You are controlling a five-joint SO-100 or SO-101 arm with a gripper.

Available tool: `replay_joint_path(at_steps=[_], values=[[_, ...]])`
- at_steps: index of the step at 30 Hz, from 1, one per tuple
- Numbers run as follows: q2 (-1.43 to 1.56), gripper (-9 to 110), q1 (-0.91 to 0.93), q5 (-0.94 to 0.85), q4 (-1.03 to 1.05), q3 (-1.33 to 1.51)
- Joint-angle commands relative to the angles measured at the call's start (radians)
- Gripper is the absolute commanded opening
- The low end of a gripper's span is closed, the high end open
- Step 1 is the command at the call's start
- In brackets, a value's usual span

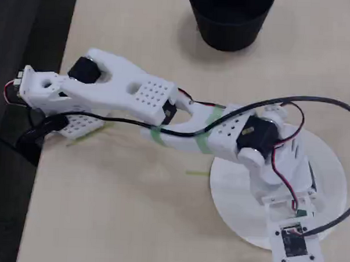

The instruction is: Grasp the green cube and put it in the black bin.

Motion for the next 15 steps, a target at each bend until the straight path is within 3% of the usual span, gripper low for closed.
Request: replay_joint_path(at_steps=[1, 9, 15], values=[[0.012, 15, 0.018, 0.017, -0.015, -0.043], [-0.011, 0, 0.040, 0.028, -0.031, -0.043], [-0.002, 0, 0.041, 0.032, -0.032, -0.044]])
